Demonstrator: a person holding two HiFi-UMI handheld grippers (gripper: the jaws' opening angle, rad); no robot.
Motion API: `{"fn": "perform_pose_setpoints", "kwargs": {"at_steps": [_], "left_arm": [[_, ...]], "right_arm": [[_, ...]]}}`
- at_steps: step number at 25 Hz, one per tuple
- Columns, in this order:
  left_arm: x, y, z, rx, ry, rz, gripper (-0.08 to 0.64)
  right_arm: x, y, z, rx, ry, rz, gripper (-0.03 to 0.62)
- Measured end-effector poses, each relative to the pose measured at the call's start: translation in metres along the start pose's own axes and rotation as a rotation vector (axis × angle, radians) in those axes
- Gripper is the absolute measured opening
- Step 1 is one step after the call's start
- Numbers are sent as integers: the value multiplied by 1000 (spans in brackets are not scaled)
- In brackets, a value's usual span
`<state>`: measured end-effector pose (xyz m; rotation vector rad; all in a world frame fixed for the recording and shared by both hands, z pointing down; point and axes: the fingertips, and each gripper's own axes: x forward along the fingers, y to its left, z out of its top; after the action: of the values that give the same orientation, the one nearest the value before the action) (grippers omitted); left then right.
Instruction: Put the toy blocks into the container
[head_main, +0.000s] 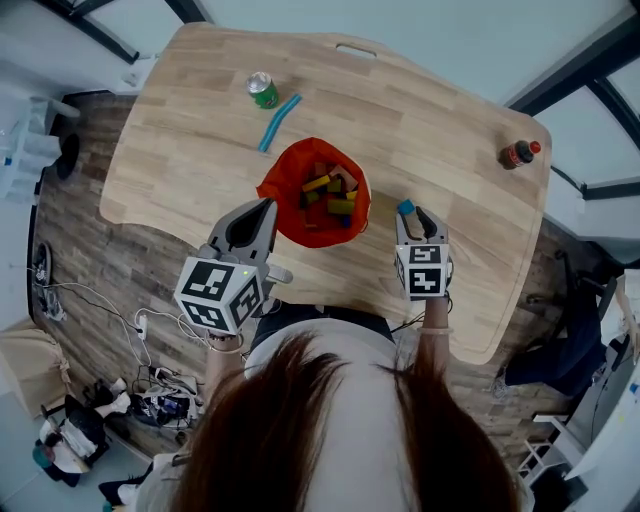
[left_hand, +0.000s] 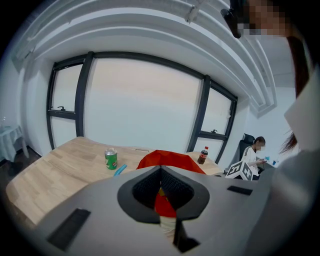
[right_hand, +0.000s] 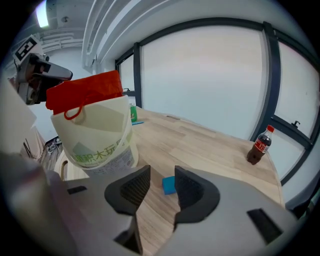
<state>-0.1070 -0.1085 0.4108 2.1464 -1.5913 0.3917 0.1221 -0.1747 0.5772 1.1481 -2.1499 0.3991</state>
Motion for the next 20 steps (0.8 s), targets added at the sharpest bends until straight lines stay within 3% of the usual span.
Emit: {"fn": "perform_pose_setpoints", "kwargs": {"at_steps": [20], "left_arm": [[7,15,-4,-8,34,50,9]], "right_arm": [[36,-7,-28,-108,123,18,169]]}}
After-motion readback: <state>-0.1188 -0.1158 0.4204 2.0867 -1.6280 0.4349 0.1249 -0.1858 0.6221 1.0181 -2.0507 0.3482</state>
